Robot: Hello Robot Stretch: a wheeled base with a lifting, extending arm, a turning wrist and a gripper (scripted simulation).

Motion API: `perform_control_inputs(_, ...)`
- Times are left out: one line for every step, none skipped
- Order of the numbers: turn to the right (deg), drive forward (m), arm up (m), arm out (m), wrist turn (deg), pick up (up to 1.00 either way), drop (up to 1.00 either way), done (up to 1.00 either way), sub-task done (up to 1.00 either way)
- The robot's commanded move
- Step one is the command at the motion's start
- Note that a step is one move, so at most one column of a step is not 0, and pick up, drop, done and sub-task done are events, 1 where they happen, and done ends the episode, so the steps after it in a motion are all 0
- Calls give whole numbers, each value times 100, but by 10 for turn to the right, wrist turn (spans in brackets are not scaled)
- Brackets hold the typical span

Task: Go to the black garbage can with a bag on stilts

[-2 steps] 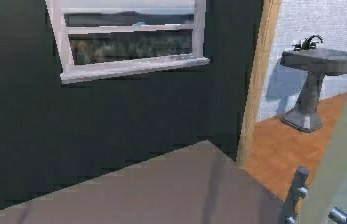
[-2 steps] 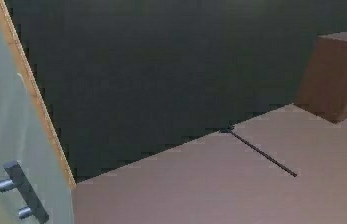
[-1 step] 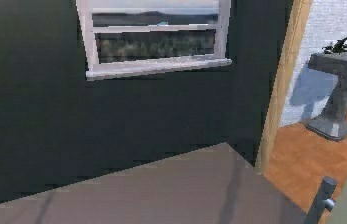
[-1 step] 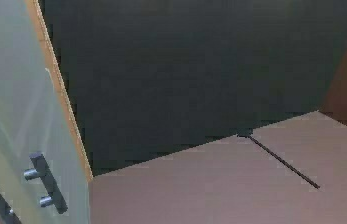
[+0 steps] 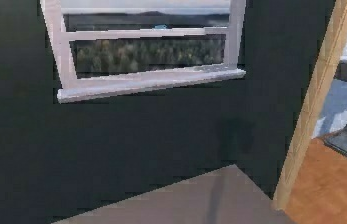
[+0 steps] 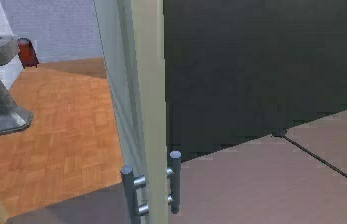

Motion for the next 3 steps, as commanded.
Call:
perform_control_inputs(150, 0, 0, 0, 0, 0, 0, 0, 0)
perform_control_inputs(0, 30, 0, 0, 0, 0, 0, 0, 0)
perform_control_inputs(420, 0, 0, 0, 0, 0, 0, 0, 0)
